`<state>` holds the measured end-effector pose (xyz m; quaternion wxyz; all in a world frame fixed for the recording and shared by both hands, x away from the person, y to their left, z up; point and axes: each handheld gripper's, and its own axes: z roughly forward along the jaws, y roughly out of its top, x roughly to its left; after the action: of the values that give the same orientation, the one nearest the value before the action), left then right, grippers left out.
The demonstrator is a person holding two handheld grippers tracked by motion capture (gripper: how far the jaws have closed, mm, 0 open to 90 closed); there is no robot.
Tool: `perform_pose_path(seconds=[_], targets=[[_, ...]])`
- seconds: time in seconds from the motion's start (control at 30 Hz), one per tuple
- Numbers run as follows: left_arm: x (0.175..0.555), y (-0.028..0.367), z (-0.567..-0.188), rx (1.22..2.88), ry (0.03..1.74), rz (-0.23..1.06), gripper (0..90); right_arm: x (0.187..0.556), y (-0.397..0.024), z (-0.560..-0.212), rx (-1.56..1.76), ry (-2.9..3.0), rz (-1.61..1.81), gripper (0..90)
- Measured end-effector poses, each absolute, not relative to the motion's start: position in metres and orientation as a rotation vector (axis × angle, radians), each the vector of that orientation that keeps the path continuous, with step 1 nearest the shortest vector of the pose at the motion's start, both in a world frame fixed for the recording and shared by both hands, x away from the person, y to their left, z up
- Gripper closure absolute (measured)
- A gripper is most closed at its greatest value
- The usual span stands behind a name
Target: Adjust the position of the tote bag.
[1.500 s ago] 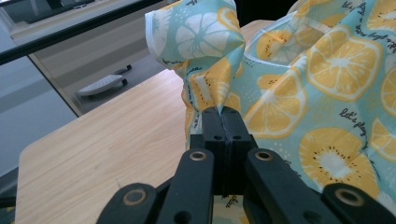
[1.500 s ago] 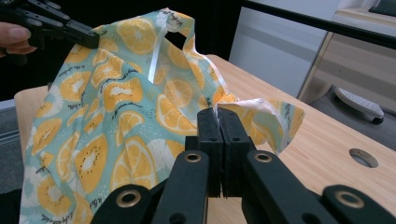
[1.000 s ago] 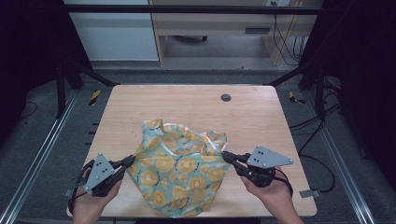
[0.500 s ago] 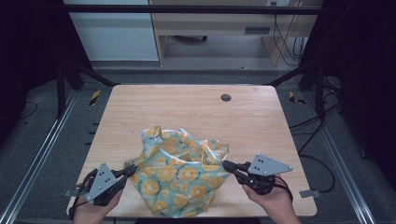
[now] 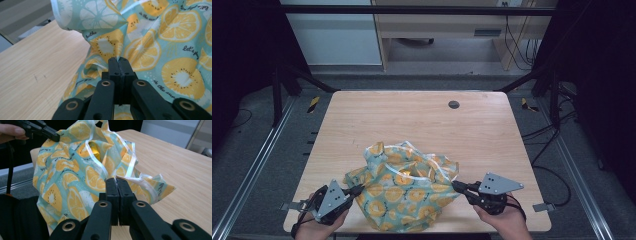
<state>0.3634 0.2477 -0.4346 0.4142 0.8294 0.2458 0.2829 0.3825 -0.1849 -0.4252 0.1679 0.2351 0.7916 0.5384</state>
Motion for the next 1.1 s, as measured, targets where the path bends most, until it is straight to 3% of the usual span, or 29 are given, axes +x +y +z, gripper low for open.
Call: perform_pose_path(seconds=[1.1], targets=[[0.382,0.235,-0.465,2.295,0.617,0.637,90.0,0.395,-0.177,-0.460,0.639,2.445,1.380,89.1]])
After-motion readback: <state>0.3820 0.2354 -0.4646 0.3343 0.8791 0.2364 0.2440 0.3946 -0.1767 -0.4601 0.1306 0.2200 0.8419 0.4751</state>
